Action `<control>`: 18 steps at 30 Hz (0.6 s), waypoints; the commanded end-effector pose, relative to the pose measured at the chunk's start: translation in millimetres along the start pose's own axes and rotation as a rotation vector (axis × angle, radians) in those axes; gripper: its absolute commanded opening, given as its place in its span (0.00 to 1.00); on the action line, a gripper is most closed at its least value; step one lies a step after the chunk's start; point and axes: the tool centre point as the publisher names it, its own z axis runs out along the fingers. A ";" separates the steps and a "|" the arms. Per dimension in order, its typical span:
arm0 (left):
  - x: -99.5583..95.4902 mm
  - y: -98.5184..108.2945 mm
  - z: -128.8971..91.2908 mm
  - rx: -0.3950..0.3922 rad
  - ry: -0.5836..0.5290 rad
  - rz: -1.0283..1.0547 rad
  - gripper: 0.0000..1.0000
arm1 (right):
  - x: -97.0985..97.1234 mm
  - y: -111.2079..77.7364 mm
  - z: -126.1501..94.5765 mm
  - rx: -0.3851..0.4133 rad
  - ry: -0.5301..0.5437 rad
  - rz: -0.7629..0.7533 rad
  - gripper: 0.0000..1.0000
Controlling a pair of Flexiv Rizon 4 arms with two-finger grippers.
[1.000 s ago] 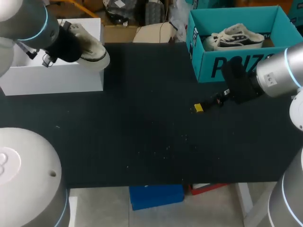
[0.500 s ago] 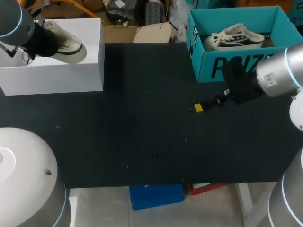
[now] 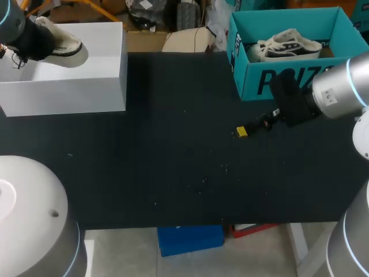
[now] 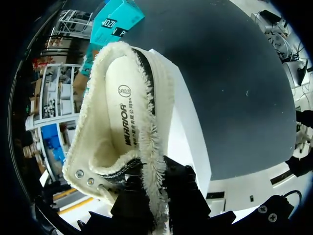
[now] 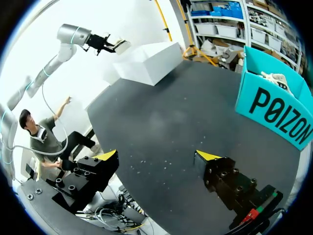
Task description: Take the shoe out of the shoebox, open the shoe tongue, remove and reinsert the insole, then place the shoe into the shoebox
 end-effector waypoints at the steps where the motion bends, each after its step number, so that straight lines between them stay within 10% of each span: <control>1: -16.3 6.6 26.5 0.013 0.020 -0.003 0.00 | 0.5 0.7 0.6 0.002 -0.002 0.001 1.00; 18: -19.1 4.7 101.7 0.020 0.134 -0.043 0.00 | 0.5 0.7 0.6 0.002 -0.002 0.001 1.00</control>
